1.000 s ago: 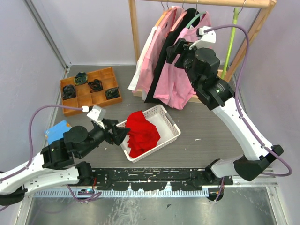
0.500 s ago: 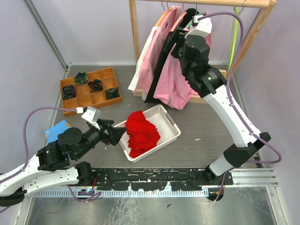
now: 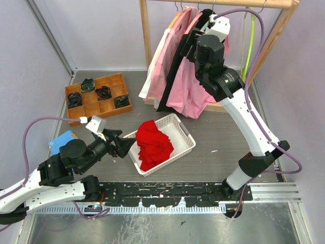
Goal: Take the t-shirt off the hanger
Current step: Pick up the hanger from the clothesline.
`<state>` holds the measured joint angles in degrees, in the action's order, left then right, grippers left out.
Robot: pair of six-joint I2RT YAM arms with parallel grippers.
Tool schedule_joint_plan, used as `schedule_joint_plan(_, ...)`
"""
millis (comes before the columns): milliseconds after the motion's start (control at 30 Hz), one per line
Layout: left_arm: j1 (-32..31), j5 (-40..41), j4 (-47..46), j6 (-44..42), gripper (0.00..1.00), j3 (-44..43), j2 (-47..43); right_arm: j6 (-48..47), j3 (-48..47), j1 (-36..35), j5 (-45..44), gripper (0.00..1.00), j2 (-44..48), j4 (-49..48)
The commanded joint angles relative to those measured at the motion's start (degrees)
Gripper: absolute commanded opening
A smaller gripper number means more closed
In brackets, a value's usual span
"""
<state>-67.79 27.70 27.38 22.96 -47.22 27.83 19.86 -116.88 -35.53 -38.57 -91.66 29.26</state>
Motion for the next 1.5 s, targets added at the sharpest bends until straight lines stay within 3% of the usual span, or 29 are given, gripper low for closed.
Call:
schedule_joint_plan(0,-0.2,0.2,-1.0,-0.1,0.79,0.7,-0.3,0.1,-2.9,0.3,-2.5,0.67,-0.2,1.2)
schedule_joint_plan(967,-0.1,-0.7,-2.3,0.4,0.79,0.3,1.7,-2.4,-2.8,9.1,0.8,0.66,4.0,9.4)
schedule_joint_plan(1133,-0.1,-0.7,-2.2,0.3,0.79,0.0,1.9,-3.6,-4.7,9.4,1.6,0.62,2.2,10.4)
schedule_joint_plan(1467,-0.1,-0.1,-2.2,0.1,0.8,0.1,1.5,-4.9,-5.3,9.7,1.7,0.42,1.3,10.5)
